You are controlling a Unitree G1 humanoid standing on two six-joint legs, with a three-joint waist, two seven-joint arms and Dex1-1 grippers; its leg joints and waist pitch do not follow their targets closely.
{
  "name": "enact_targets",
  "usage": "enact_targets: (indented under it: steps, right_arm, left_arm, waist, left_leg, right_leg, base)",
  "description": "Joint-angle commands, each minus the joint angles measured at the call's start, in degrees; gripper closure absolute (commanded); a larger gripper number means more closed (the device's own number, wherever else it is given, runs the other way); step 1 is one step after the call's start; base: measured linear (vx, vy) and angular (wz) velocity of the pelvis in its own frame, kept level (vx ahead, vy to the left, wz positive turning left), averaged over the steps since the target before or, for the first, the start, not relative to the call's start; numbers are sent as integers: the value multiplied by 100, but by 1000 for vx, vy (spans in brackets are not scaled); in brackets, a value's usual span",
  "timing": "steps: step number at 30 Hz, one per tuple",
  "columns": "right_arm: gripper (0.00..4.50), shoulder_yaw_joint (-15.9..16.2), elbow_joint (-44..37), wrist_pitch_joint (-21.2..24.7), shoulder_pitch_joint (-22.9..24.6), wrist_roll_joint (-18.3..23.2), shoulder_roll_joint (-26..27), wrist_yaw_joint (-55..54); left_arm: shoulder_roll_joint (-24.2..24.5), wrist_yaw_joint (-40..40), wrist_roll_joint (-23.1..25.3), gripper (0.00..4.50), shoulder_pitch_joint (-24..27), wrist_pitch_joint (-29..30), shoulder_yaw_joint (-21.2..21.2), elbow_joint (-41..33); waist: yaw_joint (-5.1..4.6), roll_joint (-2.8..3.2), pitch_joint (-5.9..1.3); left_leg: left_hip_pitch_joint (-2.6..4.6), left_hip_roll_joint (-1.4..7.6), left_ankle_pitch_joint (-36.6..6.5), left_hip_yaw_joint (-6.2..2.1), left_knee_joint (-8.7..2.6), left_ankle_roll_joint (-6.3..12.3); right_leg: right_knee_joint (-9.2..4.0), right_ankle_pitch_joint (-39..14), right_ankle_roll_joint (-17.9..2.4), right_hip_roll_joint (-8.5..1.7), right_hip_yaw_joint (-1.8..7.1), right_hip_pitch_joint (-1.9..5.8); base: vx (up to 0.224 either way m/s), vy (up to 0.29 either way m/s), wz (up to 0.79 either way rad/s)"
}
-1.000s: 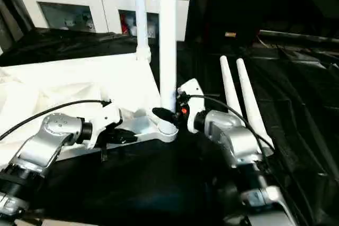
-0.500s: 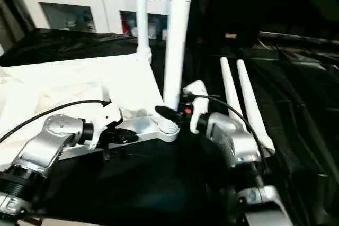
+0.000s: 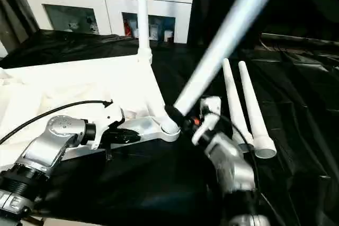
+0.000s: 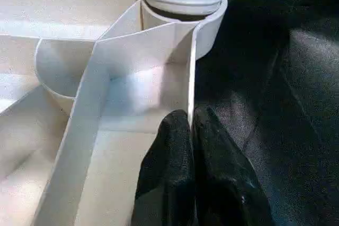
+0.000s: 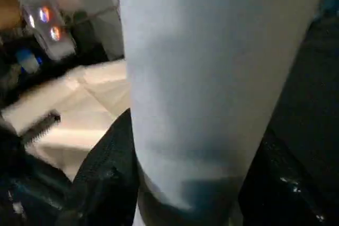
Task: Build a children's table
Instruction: Insert table leg to table base
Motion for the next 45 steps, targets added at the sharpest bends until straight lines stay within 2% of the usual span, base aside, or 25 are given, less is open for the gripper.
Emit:
enact_targets:
  steps: [1, 2, 3, 4, 5, 6, 7, 8, 12, 16, 17, 18, 19, 22, 24, 26, 28, 29, 31, 32, 39, 40, 41, 43, 45]
  right_arm:
    - [257, 245, 286, 35, 237, -556, -194, -114]
    - [257, 321, 251, 7, 240, -627, -227, -91]
    - [257, 486, 227, -67, 219, -855, -305, -139]
    - [257, 515, 225, -69, 209, -873, -316, -113]
    - [257, 559, 231, -80, 186, -891, -328, -61]
    - [257, 564, 236, -74, 175, -892, -329, -57]
    - [257, 638, 309, -9, -3, -894, -359, 64]
    - [257, 656, 328, 7, -49, -894, -368, 95]
    - [257, 733, 433, 430, -432, -680, -453, 537]
    - [257, 756, 583, 786, -717, -506, -567, 1016]
    - [257, 876, 658, 909, -816, -486, -707, 1431]
    - [257, 876, 658, 909, -816, -486, -707, 1431]
    - [257, 1039, 760, 937, -866, -546, -849, 1811]
    - [257, 1293, 894, 849, -879, -728, -1045, 2282]
    - [257, 1379, 917, 803, -865, -794, -1107, 2426]
    - [257, 1488, 1000, 571, -841, -972, -1174, 2506]
    - [257, 1509, 1040, 500, -846, -1014, -1188, 2520]
    - [257, 1497, 1096, 480, -861, -1003, -1195, 2541]
    - [257, 1464, 1174, 458, -878, -978, -1191, 2551]
    - [257, 1436, 1185, 456, -866, -956, -1184, 2536]
    - [257, 1133, 1285, 496, -764, -736, -1034, 2396]
    - [257, 963, 1314, 592, -771, -588, -944, 2265]
    - [257, 915, 1318, 619, -770, -544, -920, 2227]
    - [257, 829, 1325, 668, -763, -461, -874, 2156]
    - [257, 762, 1315, 710, -748, -402, -839, 2097]
  left_arm:
    - [82, 239, -7, 450, -132, -15, 111, 39]
    - [84, 246, 0, 450, -131, -30, 107, 46]
    - [81, 259, 1, 450, -119, -48, 103, 51]
    - [79, 262, -1, 450, -114, -52, 102, 50]
    - [75, 267, -4, 450, -104, -64, 99, 50]
    - [75, 268, -4, 450, -101, -67, 98, 48]
    - [90, 247, -4, 450, -68, -116, 80, 35]
    - [96, 238, -4, 450, -61, -128, 75, 32]
    - [177, 54, -40, 450, 7, -232, 31, -34]
    - [253, -103, -59, 450, 6, -335, -8, -35]
    - [298, -201, -64, 450, -18, -404, -46, -6]
    - [298, -201, -64, 450, -18, -404, -46, -6]
    - [328, -244, -58, 450, -46, -477, -73, 34]
    - [347, -257, -17, 450, -111, -579, -105, 123]
    - [355, -261, -1, 450, -132, -607, -116, 151]
    - [360, -266, 21, 450, -164, -654, -128, 208]
    - [359, -270, 25, 450, -174, -674, -128, 233]
    - [365, -277, 18, 450, -187, -714, -138, 273]
    - [372, -287, 10, 450, -199, -761, -150, 317]
    - [371, -289, 3, 450, -198, -773, -151, 325]
    - [365, -274, -19, 450, -243, -835, -161, 402]
    - [379, -276, -29, 450, -252, -845, -155, 416]
    - [385, -279, -33, 450, -253, -849, -154, 418]
    - [390, -283, -37, 450, -256, -858, -152, 433]
    - [391, -284, -38, 450, -257, -865, -151, 445]
  waist:
    - [16, 38, -289]
    - [18, 45, -286]
    - [2, -38, -279]
    - [24, 5, -281]
    - [15, -34, -281]
    - [21, -25, -282]
    - [17, -95, -280]
    - [29, -64, -282]
    - [0, -82, -271]
    - [-22, -86, -291]
    - [-9, -81, -301]
    - [-6, -82, -308]
    - [13, -52, -323]
    - [25, -62, -348]
    - [44, -50, -351]
    - [64, -33, -341]
    - [74, -33, -319]
    - [70, 1, -305]
    - [63, -10, -282]
    - [63, -9, -292]
    - [75, -17, -313]
    - [78, -4, -309]
    - [78, -7, -305]
    - [77, 34, -295]
    - [70, 14, -286]
  left_leg:
    - [125, 514, -1550, -237, -577, -145]
    - [130, 514, -1571, -234, -580, -146]
    - [124, 517, -1563, -229, -593, -113]
    - [127, 511, -1516, -234, -587, -102]
    - [124, 511, -1470, -225, -590, -57]
    - [118, 508, -1425, -229, -588, -43]
    - [120, 511, -1370, -217, -594, 14]
    - [126, 510, -1376, -225, -590, 22]
    - [129, 519, -1430, -227, -607, 15]
    - [114, 509, -1220, -218, -587, 76]
    - [125, 511, -1124, -204, -570, 107]
    - [123, 512, -1075, -202, -562, 131]
    - [128, 513, -919, -193, -551, 164]
    - [114, 507, -628, -179, -511, 307]
    - [127, 512, -616, -169, -502, 351]
    - [134, 515, -787, -168, -511, 289]
    - [152, 528, -1037, -177, -540, 191]
    - [175, 537, -1244, -186, -566, 98]
    - [192, 544, -1521, -200, -594, -13]
    - [201, 546, -1566, -204, -596, -61]
    - [177, 542, -1341, -198, -592, 13]
    - [180, 543, -1354, -199, -594, 14]
    - [178, 547, -1400, -202, -601, 8]
    - [184, 548, -1527, -210, -611, -39]
    - [190, 551, -1648, -213, -625, -83]
  right_leg:
    - [-528, -1053, -1302, -667, 356, 171]
    - [-535, -1118, -1282, -662, 360, 166]
    - [-556, -1210, -1249, -663, 362, 179]
    - [-555, -1287, -1217, -668, 363, 171]
    - [-565, -1291, -1205, -672, 370, 176]
    - [-562, -1284, -1197, -674, 368, 183]
    - [-572, -1303, -1183, -676, 370, 185]
    - [-569, -1355, -1190, -683, 367, 180]
    - [-580, -1484, -1178, -665, 365, 174]
    - [-545, -1110, -1280, -660, 355, 204]
    - [-535, -945, -1315, -657, 354, 200]
    - [-520, -847, -1340, -654, 349, 205]
    - [-491, -576, -1382, -645, 342, 206]
    - [-428, 89, -1516, -625, 312, 233]
    - [-418, 204, -1568, -625, 309, 231]
    - [-450, 12, -1569, -630, 307, 225]
    - [-487, -373, -1542, -646, 318, 220]
    - [-516, -652, -1514, -637, 319, 207]
    - [-548, -1026, -1477, -650, 333, 208]
    - [-555, -1102, -1447, -660, 343, 212]
    - [-522, -727, -1489, -652, 337, 218]
    - [-523, -735, -1497, -649, 337, 214]
    - [-533, -792, -1500, -658, 337, 214]
    - [-543, -941, -1491, -661, 340, 207]
    - [-561, -1123, -1454, -662, 344, 202]
  base:
    - [0, 0, 0]
    - [0, 0, 0]
    - [0, 0, 0]
    - [0, 0, 0]
    - [0, 0, 0]
    - [0, 0, 0]
    - [0, 0, 0]
    - [0, 0, 0]
    - [0, 0, 0]
    - [0, 0, 0]
    - [0, 0, 0]
    - [0, 0, 0]
    - [0, 0, 0]
    - [0, 0, 0]
    - [0, 0, 0]
    - [0, 0, 0]
    - [0, 0, 0]
    - [0, 0, 0]
    - [0, 0, 0]
    - [0, 0, 0]
    - [0, 0, 0]
    - [0, 0, 0]
    - [0, 0, 0]
    - [0, 0, 0]
    - [0, 0, 0]
